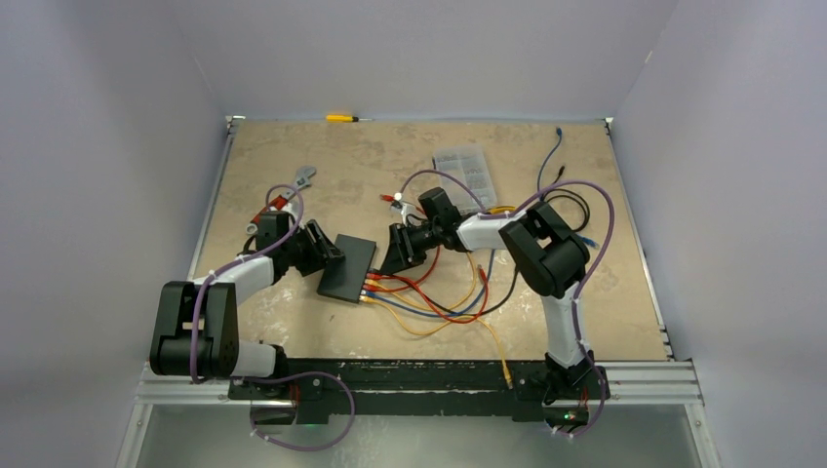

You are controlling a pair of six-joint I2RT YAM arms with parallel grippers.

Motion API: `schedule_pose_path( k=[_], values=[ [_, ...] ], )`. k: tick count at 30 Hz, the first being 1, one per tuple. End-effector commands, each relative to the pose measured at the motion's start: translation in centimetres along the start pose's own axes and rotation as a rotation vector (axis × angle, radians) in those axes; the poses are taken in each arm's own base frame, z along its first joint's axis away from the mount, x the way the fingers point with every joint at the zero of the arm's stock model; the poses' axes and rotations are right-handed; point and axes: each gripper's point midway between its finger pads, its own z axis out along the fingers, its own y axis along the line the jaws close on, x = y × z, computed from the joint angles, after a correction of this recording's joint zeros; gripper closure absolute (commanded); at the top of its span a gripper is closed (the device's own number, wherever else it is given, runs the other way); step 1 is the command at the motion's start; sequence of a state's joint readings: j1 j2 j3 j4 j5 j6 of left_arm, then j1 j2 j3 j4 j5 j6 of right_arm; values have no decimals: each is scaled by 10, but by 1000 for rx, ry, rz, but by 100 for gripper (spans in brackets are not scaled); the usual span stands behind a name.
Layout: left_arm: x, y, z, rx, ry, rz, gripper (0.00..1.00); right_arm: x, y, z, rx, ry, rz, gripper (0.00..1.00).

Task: Pull the plug from the switch port
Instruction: Pull the connector from the switch port.

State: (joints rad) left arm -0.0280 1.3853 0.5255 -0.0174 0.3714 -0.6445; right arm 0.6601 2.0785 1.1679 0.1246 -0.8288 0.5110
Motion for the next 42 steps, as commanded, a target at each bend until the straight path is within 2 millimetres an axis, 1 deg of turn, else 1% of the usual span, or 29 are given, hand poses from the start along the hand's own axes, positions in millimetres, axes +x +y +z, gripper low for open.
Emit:
schedule_pose_path(
  k=[1,9,15,23,27,37,40,42],
  values=[
    [36,27,2,-91,115,-44,47,4,-8,7,17,21,-1,50],
    [37,27,2,-90,116,-48,47,-1,-3,24,-53,34,13,51],
    [37,27,2,-91,117,-48,47,-4,-2,32,-75,35,25,53],
    [38,28,3,-92,120,-48,47,-4,-10,39,-70,36,37,56],
    [38,28,3,-89,120,-49,47,-5,-14,43,-64,33,46,61],
    [39,28,3,-91,123,-50,47,-3,-23,48,-55,36,59,63],
    [39,28,3,-90,121,-50,47,-1,-24,48,-52,40,58,68],
    [39,28,3,-91,121,-51,47,0,-24,49,-49,43,53,74]
  ],
)
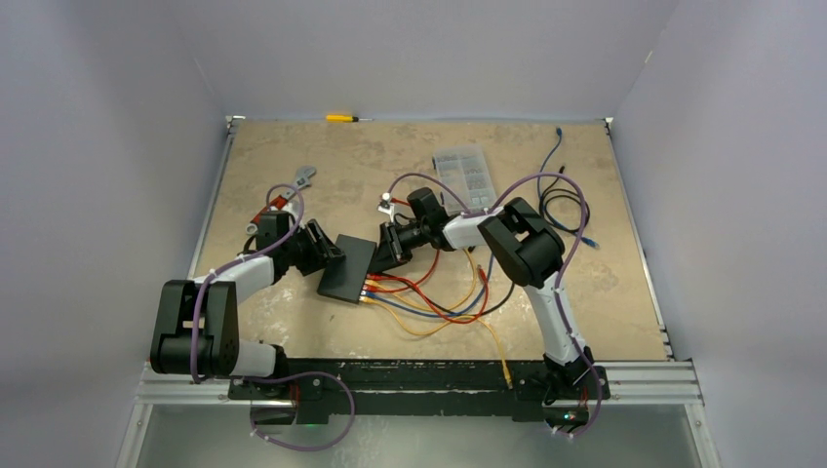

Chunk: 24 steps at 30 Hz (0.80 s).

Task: Pull the plug from the switch port
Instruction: Pull the connector from the switch port.

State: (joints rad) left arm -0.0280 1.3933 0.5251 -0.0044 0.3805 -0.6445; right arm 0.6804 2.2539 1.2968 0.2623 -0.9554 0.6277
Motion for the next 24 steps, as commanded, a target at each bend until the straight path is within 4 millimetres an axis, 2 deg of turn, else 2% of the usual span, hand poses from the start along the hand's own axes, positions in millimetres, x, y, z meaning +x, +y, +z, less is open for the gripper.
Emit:
schedule_pose_path(
  k=[1,12,16,24],
  values=[
    [39,30,2,-102,118,-52,47,11,-32,10,97,5,19,77],
    [39,31,2,-107,119,-54,47,19,-35,10,93,19,25,100],
    [41,32,3,-110,124,-62,49,23,-33,7,87,30,29,100],
    [40,38,3,-145,120,-59,63,28,-31,-4,62,23,35,100]
  ],
)
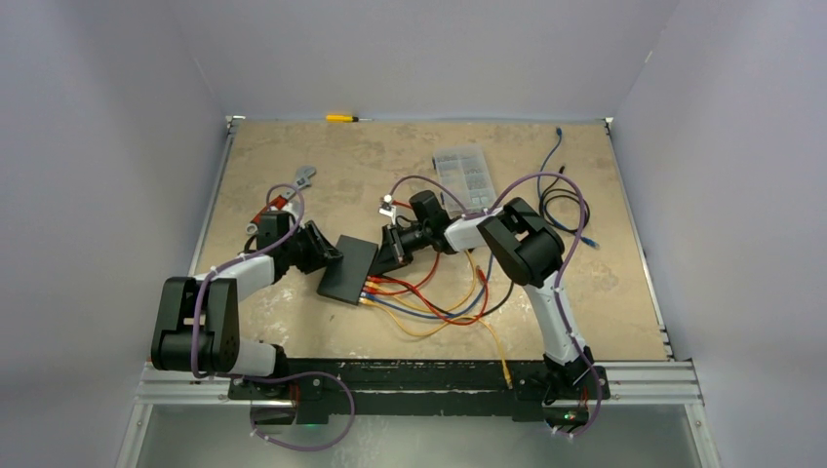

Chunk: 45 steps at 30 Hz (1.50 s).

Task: Pull the plug from the switch port
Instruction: Pull the connector from the switch port.

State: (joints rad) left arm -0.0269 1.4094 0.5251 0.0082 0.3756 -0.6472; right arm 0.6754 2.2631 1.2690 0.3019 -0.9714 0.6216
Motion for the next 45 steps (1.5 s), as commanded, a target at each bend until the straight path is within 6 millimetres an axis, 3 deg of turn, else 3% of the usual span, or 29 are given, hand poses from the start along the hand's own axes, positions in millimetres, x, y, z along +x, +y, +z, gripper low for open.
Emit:
schedule_pose_path(
  k=[1,15,45],
  values=[
    [40,36,0,-141,120,-54,64,21,-25,-6,74,16,42,100],
    [43,50,2,-203,126,-59,74,28,-34,-20,82,12,51,100],
    [45,54,2,-222,129,-60,77,36,-44,-46,123,-16,62,100]
  ],
)
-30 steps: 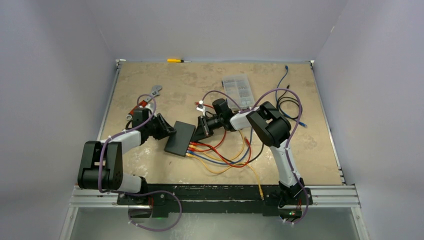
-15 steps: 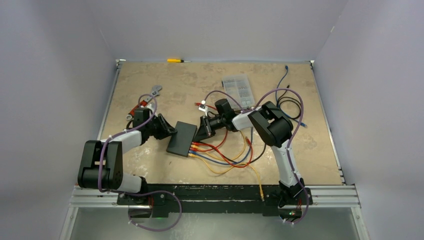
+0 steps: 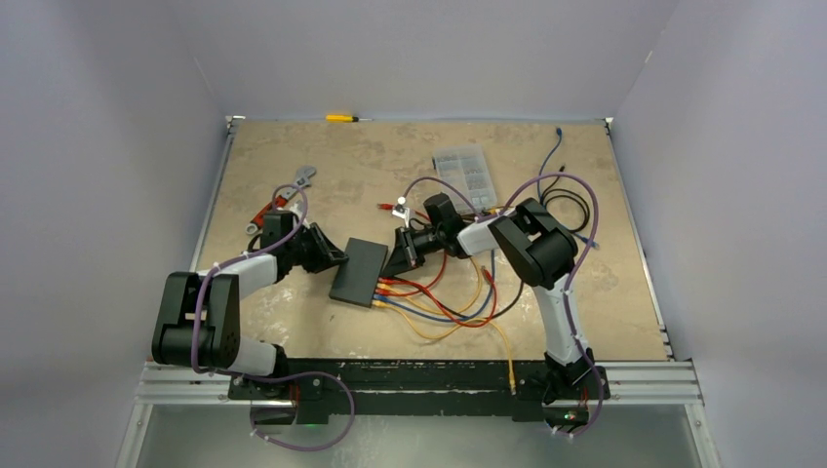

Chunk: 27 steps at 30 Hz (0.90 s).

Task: Pull the plug from the switch port
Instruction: Pull the connector from the switch port.

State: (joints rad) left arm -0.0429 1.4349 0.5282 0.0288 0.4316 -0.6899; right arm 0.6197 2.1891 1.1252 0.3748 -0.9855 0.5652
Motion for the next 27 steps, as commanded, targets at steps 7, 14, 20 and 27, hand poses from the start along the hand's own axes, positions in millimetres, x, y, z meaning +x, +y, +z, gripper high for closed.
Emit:
schedule_pose_path(
  k=[7,14,20,27],
  values=[
    [37,66,-3,-263,83,-35,78,32,-39,-24,133,28,112,100],
    [37,66,-3,-260,85,-36,79,33,-37,-30,138,17,115,100],
    [37,65,-3,-249,86,-34,79,34,-39,-34,144,13,114,100],
    [36,60,-2,-228,86,-31,76,7,-33,-38,191,-33,65,100]
  ],
)
